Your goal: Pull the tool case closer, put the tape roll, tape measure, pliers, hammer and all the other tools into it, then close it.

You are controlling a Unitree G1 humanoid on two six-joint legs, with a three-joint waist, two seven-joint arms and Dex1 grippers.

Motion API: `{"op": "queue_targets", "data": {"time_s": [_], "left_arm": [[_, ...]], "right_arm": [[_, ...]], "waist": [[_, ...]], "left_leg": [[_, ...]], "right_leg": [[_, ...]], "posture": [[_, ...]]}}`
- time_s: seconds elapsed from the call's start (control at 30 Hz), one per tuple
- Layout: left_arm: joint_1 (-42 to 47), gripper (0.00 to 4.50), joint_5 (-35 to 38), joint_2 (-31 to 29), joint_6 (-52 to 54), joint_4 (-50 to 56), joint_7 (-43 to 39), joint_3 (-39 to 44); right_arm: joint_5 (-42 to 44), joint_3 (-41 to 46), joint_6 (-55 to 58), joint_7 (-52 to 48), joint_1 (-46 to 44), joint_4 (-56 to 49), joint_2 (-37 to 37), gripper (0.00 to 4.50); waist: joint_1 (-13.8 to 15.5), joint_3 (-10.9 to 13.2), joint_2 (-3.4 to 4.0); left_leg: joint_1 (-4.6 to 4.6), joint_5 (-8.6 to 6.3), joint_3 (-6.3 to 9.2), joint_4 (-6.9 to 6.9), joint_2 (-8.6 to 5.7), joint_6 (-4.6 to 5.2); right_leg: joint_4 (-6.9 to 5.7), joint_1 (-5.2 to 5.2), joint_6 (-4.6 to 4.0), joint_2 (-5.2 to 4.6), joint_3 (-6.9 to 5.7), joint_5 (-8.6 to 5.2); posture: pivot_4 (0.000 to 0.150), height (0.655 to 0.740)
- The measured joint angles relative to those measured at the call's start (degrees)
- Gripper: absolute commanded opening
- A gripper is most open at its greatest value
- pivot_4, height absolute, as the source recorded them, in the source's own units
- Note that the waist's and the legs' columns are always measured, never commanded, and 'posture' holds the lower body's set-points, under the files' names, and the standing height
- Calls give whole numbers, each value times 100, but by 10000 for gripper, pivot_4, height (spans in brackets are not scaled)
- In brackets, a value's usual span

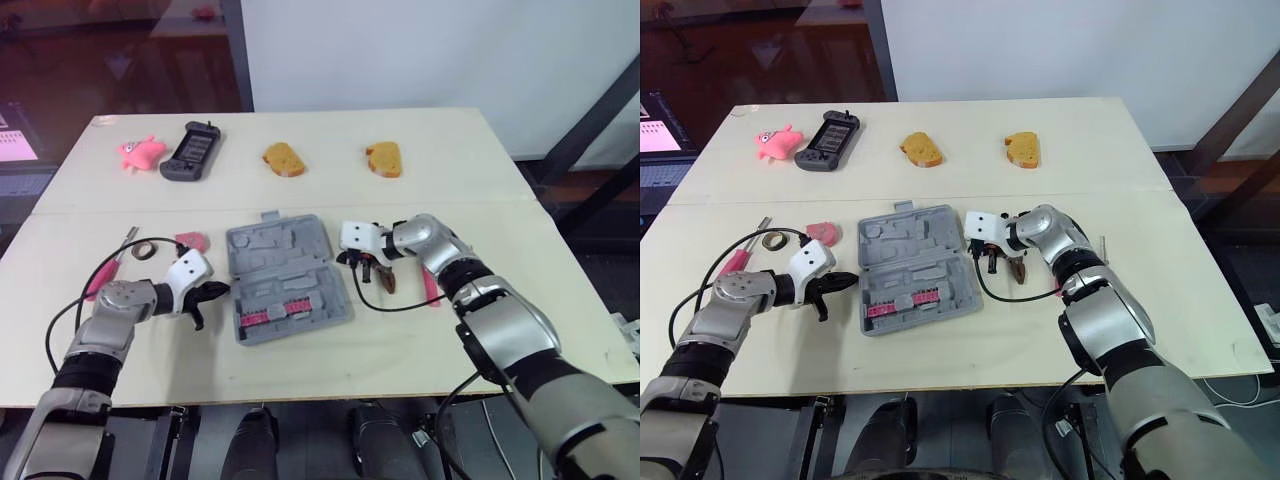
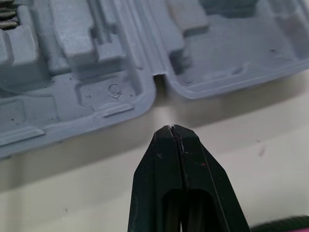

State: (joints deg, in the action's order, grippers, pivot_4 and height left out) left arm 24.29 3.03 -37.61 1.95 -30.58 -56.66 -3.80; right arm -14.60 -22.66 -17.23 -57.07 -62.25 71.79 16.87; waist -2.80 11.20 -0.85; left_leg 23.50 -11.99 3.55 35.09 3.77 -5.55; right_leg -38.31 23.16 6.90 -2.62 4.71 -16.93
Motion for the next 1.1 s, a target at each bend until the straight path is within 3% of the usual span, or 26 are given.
{"op": "queue_targets", "data": {"time_s": [0.37,0.67,0.83,1.1], "left_arm": [[529,0,-258,464,-233,-657,260,-43],[343,0,-305,516,-225,-379,282,-45],[135,0,-294,491,13,61,164,-68],[-411,0,-225,396,561,1073,-5,-109]], "right_arm": [[-194,70,-263,-7,-19,187,-154,243],[-197,120,-426,-471,195,-149,63,243],[-89,258,-168,-587,546,-714,213,243],[185,405,1039,-826,1723,-2820,495,243]], "waist": [[23,-4,7],[15,-5,8],[21,-5,8],[19,-5,8]], "left_leg": [[-8,1,3,3,-2,-1],[-8,1,4,1,-2,-1],[-8,1,4,2,-2,-1],[-9,0,5,1,-2,0]], "right_leg": [[-3,-10,1,-1,-3,0],[-2,-11,1,-2,-3,0],[-2,-12,1,-2,-3,0],[0,-13,1,-1,-3,0]], "posture": [[1500,7400],[1500,7400],[1500,7400],[1500,7400]]}}
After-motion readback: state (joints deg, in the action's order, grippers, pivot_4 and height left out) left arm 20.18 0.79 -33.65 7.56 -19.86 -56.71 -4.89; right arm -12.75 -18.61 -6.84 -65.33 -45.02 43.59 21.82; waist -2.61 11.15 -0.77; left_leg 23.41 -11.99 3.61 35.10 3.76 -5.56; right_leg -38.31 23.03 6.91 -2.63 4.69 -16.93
